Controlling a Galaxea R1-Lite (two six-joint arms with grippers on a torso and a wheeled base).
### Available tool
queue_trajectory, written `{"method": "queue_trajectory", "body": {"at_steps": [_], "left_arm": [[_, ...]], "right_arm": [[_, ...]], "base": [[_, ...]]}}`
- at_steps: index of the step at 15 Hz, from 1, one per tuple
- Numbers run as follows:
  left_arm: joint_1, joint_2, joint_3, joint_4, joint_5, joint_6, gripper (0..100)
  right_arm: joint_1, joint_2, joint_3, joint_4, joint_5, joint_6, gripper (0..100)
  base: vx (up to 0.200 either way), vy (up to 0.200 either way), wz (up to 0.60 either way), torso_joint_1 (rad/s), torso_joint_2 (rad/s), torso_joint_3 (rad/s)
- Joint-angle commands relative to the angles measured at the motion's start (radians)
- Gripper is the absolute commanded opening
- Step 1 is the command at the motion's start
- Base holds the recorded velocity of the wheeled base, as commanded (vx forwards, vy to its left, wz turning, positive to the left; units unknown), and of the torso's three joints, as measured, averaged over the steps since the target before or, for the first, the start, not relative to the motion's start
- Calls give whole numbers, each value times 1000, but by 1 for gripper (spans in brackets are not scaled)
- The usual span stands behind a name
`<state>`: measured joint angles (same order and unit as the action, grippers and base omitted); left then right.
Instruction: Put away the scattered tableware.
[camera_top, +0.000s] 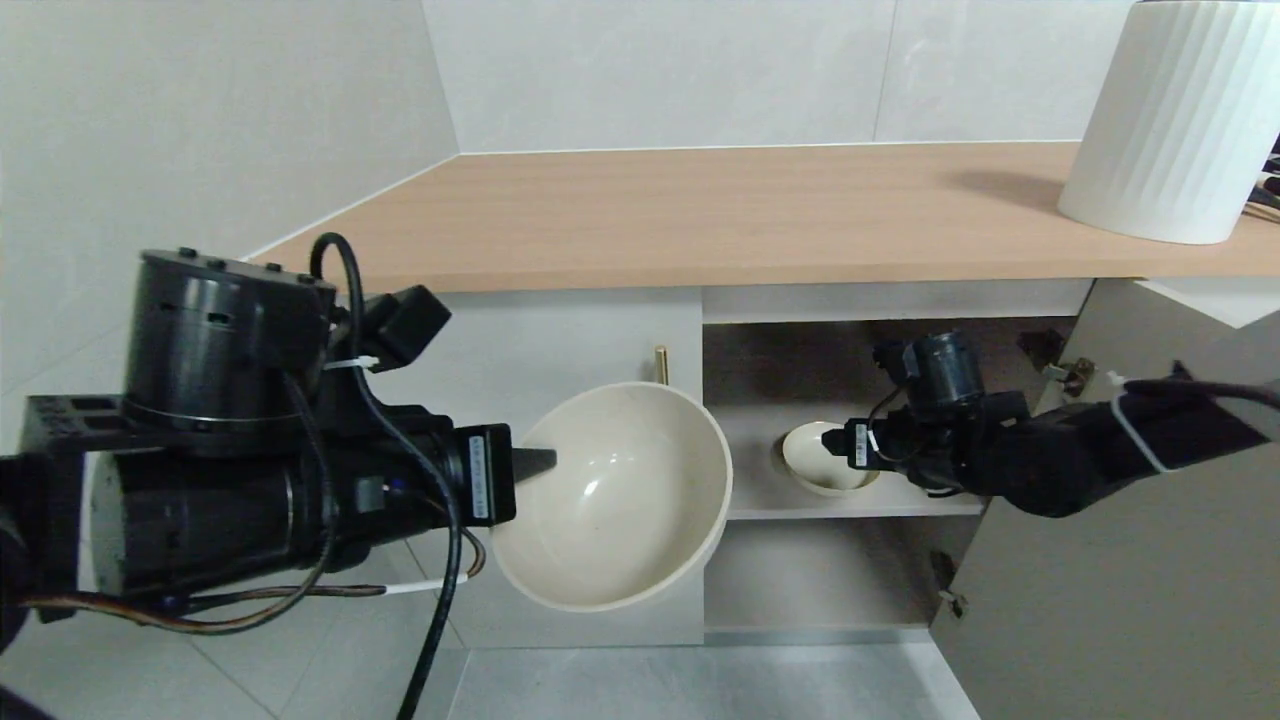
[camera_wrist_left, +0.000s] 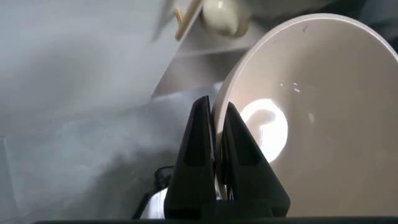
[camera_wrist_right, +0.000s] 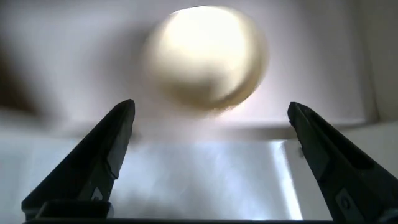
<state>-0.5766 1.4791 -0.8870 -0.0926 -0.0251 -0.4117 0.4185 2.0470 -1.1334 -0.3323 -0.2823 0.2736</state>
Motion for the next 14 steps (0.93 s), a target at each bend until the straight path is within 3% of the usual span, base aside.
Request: {"method": "queue_trajectory", "body": {"at_steps": [1,3,8,14], "left_arm": [[-80,136,3,-3,113,62,0],[-134,225,0,-7,261,73,0],[-181,288,7,-87,310,71,0],[-218,286,8,-113,326,67,0]], "right_arm": [[121,-320,78,170,78,-4,100],[181,-438,72,299,83,-4,100],[368,-512,80,418,109,-1,100],[407,-366,81,417,107,13,100]], "base": [[0,0,0,0,0,0],[0,0,0,0,0,0],[0,0,0,0,0,0],[0,0,0,0,0,0]]}}
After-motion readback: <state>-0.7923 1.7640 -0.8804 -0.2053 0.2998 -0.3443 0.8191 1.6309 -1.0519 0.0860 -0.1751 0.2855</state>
